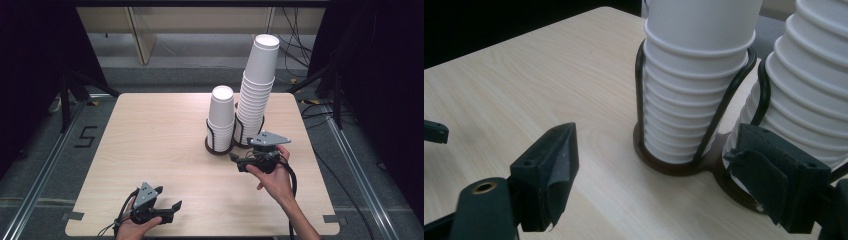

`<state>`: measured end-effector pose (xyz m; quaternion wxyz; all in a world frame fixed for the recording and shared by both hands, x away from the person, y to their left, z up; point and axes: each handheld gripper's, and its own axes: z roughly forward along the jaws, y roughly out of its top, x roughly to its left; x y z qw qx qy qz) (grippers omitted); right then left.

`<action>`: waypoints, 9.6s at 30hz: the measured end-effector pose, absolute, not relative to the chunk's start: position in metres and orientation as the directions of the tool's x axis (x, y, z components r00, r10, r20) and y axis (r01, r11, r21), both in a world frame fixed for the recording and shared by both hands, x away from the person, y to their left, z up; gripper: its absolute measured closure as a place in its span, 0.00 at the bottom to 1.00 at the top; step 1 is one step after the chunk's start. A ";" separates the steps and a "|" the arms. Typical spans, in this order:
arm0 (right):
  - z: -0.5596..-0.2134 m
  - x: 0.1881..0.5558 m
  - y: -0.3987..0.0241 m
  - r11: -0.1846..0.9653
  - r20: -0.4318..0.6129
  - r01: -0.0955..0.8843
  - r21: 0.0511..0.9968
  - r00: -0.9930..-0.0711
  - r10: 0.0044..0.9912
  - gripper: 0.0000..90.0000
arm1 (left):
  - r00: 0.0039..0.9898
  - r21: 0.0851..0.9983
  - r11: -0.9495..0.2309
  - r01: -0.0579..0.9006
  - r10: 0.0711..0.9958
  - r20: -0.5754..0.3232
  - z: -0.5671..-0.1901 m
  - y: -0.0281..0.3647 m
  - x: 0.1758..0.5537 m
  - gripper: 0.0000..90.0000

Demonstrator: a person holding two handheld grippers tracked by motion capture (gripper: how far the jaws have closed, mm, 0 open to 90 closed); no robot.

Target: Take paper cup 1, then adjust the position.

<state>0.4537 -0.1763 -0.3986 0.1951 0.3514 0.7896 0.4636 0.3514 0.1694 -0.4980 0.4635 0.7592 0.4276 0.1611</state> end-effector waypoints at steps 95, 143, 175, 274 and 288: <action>-0.300 0.547 -0.100 0.152 0.010 0.341 0.928 -0.430 0.903 0.23 | 0.598 0.838 -0.215 0.501 0.787 -0.155 -0.498 0.168 0.350 0.16; -0.368 0.448 -0.126 0.228 0.117 0.353 0.908 -0.734 0.669 0.23 | 0.593 0.840 -0.215 0.498 0.791 -0.149 -0.498 0.168 0.351 0.16; -0.427 0.428 -0.123 0.325 0.152 0.408 0.853 -0.790 0.594 0.22 | 0.589 0.844 -0.201 0.497 0.792 -0.158 -0.497 0.168 0.351 0.16; -0.408 0.406 -0.115 0.231 0.411 0.513 0.827 -0.831 0.376 0.28 | 0.820 0.955 -0.273 0.116 0.569 0.063 -0.488 0.123 0.351 0.03; -0.408 0.405 -0.115 0.172 0.460 0.540 0.824 -0.814 0.353 0.28 | 0.811 0.972 -0.211 0.100 0.584 0.043 -0.482 0.130 0.352 0.10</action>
